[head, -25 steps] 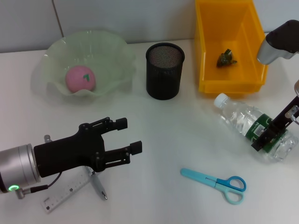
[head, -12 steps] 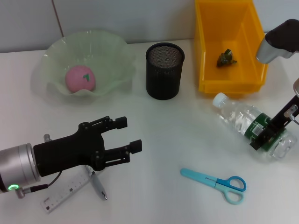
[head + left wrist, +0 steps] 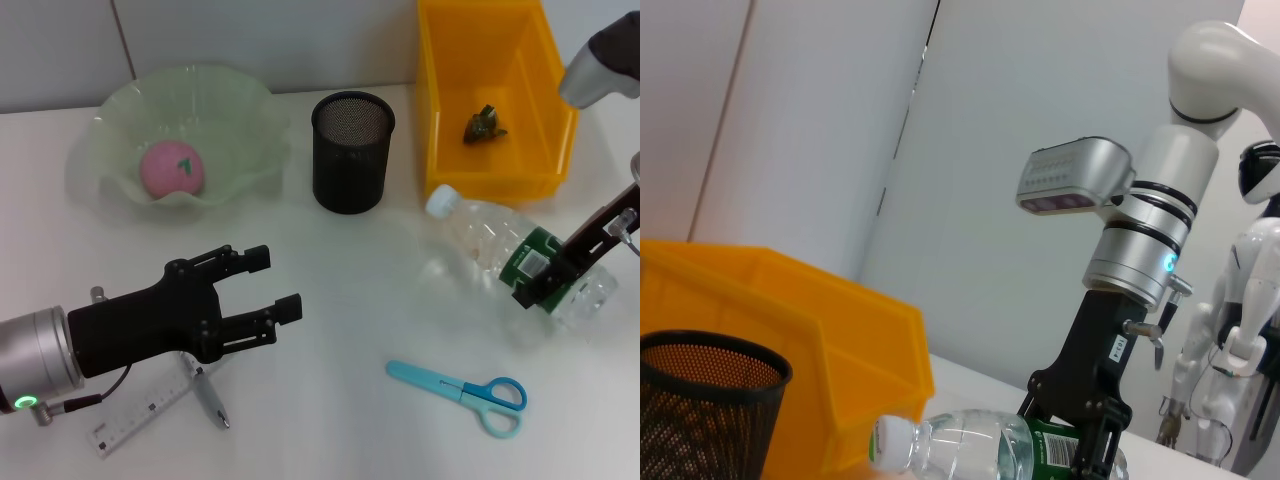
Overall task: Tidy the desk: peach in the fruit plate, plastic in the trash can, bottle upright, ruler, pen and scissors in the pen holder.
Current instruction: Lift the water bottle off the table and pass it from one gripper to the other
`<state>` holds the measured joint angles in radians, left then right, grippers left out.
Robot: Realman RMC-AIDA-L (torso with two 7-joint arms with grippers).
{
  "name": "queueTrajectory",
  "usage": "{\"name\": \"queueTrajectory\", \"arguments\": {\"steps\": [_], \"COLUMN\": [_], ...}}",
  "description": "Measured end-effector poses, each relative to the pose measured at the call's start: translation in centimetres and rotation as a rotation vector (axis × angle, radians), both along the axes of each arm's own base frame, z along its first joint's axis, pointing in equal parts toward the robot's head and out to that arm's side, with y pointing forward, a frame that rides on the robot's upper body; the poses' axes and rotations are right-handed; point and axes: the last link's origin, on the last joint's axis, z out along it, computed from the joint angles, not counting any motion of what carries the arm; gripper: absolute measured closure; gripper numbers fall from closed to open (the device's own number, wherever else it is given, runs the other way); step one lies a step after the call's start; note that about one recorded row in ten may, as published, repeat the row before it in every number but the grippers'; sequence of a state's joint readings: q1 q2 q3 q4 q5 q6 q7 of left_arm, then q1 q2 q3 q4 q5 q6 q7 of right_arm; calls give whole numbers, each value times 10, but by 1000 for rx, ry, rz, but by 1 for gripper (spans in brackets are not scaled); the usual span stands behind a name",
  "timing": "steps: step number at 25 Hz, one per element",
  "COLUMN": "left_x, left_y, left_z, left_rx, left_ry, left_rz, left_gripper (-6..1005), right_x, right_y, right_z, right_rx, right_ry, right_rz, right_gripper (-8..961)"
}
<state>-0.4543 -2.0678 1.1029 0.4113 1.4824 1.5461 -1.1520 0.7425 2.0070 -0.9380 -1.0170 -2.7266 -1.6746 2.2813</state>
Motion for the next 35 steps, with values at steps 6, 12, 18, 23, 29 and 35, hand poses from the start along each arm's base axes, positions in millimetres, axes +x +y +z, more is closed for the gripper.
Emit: {"name": "queueTrajectory", "arguments": {"steps": [6, 12, 18, 23, 29, 35], "left_x": [2, 6, 11, 14, 19, 19], "left_y": [0, 2, 7, 11, 10, 7], "left_z": [3, 10, 27, 42, 45, 38], "left_rx": [10, 24, 42, 40, 24, 31], "left_ry": [-29, -105, -258, -378, -435, -439], "left_rz": [5, 37, 128, 184, 178, 169], "left_gripper": [196, 195, 196, 197, 197, 196], "right_x": [-5, -16, -31, -41, -50, -55], "right_y": [-9, -23, -36, -42, -44, -43], "right_z": [2, 3, 4, 3, 0, -12], "right_rx": [11, 7, 48, 67, 85, 71], "right_ry": [46, 171, 336, 474, 604, 708], "right_rz": [80, 206, 351, 475, 579, 633], "right_gripper": [179, 180, 180, 180, 180, 180]}}
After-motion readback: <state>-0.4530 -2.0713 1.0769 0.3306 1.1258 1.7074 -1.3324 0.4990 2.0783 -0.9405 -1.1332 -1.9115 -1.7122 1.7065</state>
